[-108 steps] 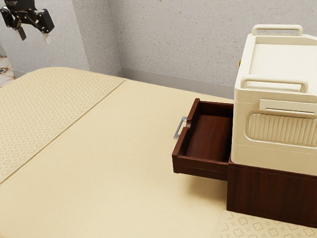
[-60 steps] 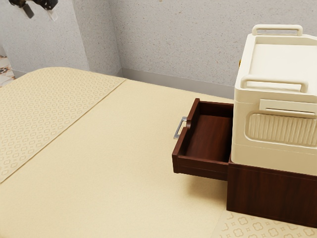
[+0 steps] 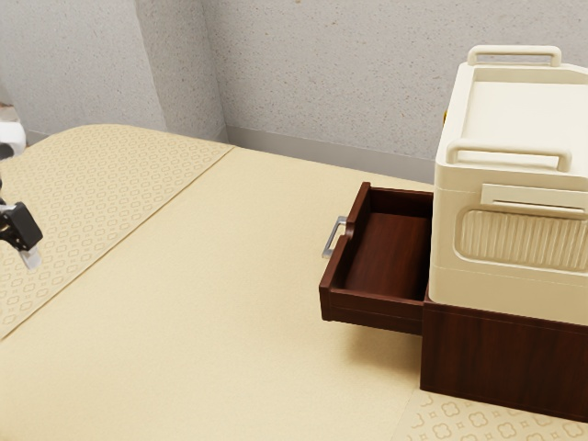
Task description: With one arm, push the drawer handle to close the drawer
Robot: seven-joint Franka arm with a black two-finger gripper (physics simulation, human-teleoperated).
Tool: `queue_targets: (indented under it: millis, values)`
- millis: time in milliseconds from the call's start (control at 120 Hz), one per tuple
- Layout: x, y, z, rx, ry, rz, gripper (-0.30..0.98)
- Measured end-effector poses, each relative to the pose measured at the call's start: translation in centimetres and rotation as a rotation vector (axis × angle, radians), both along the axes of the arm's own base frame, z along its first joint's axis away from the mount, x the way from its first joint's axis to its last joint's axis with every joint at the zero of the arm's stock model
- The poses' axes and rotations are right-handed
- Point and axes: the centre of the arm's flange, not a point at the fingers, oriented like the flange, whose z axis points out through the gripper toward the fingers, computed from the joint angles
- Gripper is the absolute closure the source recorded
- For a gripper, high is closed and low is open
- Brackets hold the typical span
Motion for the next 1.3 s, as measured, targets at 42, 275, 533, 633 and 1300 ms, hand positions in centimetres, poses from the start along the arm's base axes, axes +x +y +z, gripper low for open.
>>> queue_targets:
  millis: [42, 275, 533, 633, 1300]
  values:
    - [0.7, 0.9, -1.2, -0.025, 0.009, 0.0, 0.02]
    - [7.2, 1.9, -8.4, -0.012, 0.085, -0.041, 0.03]
    - [17.0, -3.9, -7.7, 0.117, -0.124, -0.527, 0.02]
    - [19.6, -6.4, -8.3, 0.209, -0.136, -0.734, 0.02]
    - [29.1, -15.1, -12.3, 0.007, -0.198, -1.449, 0.03]
